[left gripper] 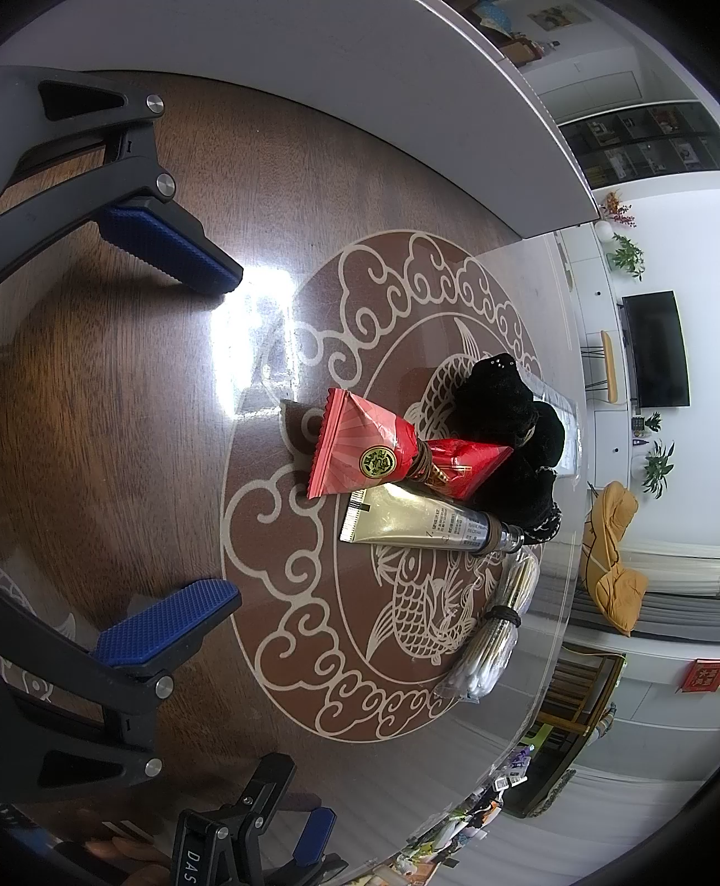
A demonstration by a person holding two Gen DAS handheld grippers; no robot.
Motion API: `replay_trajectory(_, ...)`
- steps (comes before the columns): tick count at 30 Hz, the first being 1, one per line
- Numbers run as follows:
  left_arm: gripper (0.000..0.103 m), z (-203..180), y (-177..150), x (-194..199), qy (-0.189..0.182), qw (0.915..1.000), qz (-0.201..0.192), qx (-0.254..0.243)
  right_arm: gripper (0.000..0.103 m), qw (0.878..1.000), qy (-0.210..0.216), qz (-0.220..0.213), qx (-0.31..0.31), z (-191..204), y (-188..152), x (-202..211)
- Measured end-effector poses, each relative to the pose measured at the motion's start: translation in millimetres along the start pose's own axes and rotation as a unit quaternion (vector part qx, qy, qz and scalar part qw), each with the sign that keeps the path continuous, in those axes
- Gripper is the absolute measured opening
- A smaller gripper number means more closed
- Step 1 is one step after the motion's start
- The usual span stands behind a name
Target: Organize objects
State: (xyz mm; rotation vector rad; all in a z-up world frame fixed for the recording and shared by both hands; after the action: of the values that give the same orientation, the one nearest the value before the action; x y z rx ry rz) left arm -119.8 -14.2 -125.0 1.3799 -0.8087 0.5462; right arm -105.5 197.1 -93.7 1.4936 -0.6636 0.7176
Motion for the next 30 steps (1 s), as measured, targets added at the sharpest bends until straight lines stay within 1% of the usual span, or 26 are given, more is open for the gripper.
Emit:
replay_trajectory(2, 0.103, 0.5, -0.3, 1.5, -0.005, 1.0, -0.002, 0.003, 0.103, 1.0, 0.0, 0.0, 0.0, 0.0, 0.0, 0.1)
replay_trajectory(4, 0.103, 3.7, 0.4, 5.4, -0.031, 0.9993, -0.008, 0.019, 0.103, 1.0, 0.0, 0.0, 0.0, 0.0, 0.0, 0.0)
replay_trajectory(5, 0.103, 7.9, 2.7, 7.2, -0.047, 0.9982, -0.009, 0.036, 0.103, 1.0, 0.0, 0.0, 0.0, 0.2, -0.2, 0.5)
replay_trajectory(7, 0.103, 16.0, 10.0, 9.3, -0.059, 0.9963, -0.014, 0.06, 0.103, 1.0, 0.0, 0.0, 0.0, 0.1, -0.1, 0.1)
replay_trajectory(9, 0.103, 22.5, 24.4, 9.2, -0.066, 0.9947, -0.021, 0.076, 0.103, 1.0, 0.0, 0.0, 0.0, 0.1, -0.2, 0.3)
replay_trajectory(11, 0.103, 23.7, 39.6, 4.9, -0.071, 0.9942, -0.026, 0.076, 0.103, 1.0, 0.0, 0.0, 0.0, 0.1, -0.1, 0.2)
replay_trajectory(13, 0.102, 19.6, 54.3, -4.6, -0.071, 0.9954, -0.025, 0.06, 0.103, 1.0, 0.0, 0.0, 0.0, 0.1, -0.1, 0.1)
replay_trajectory(14, 0.09, 16.3, 60.6, -9.7, -0.071, 0.9961, -0.026, 0.046, 0.103, 1.0, 0.0, 0.0, 0.0, 0.2, -0.1, 0.2)
replay_trajectory(15, 0.073, 13.1, 65.7, -15.5, -0.069, 0.9968, -0.026, 0.031, 0.103, 1.0, 0.0, 0.0, 0.0, 0.3, -0.2, 0.3)
replay_trajectory(16, 0.064, 10.6, 69.4, -21.9, -0.065, 0.9974, -0.024, 0.019, 0.103, 1.0, 0.0, 0.0, 0.0, 0.2, -0.1, 0.1)
replay_trajectory(18, 0.032, 7.9, 70.9, -36.4, -0.068, 0.9976, -0.007, 0.009, 0.103, 1.0, 0.0, 0.0, 0.0, 0.2, -0.1, 0.1)
replay_trajectory(19, 0.024, 6.9, 70.8, -40.4, -0.073, 0.9973, -0.003, 0.008, 0.103, 1.0, 0.0, 0.0, 0.0, 0.3, -0.1, 0.0)
replay_trajectory(21, 0.025, 9.2, 70.4, -38.1, -0.059, 0.9982, -0.012, 0.004, 0.103, 1.0, 0.0, 0.0, 0.0, 0.3, -0.1, 0.0)
replay_trajectory(22, 0.025, 11.9, 67.4, -34.9, -0.053, 0.9984, -0.015, 0.01, 0.103, 1.0, 0.0, 0.0, 0.0, 0.4, -0.2, 0.4)
replay_trajectory(25, 0.024, 29.2, 45.1, -17.6, -0.039, 0.9977, -0.018, 0.053, 0.103, 1.0, 0.0, 0.0, 0.0, 0.3, 0.0, 0.0)
replay_trajectory(28, 0.026, 53.4, 20.9, 2.5, -0.006, 0.9958, -0.018, 0.09, 0.103, 1.0, 0.0, 0.0, -0.001, 0.4, 0.0, 0.0)
replay_trajectory(29, 0.029, 61.8, 15.7, 7.2, -0.003, 0.9947, -0.02, 0.101, 0.103, 1.0, 0.0, 0.0, 0.0, 0.5, -0.1, 0.0)
replay_trajectory(30, 0.04, 65.7, 14.8, 8.3, -0.001, 0.9943, -0.021, 0.104, 0.103, 1.0, 0.0, 0.0, 0.0, 0.6, -0.1, 0.1)
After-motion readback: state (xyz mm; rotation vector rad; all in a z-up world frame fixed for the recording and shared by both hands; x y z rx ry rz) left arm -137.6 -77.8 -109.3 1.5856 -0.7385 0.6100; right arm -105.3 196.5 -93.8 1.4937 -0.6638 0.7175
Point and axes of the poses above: each gripper's, at about its wrist camera, not at the fingertips, and x roughly against the way its jaws point, z to its left, y to its top, the point moved 7 cm from there along -x, roughly the way its jaws point, and after that the axes turned 4 degrees about -z, right-handed, at the moved point
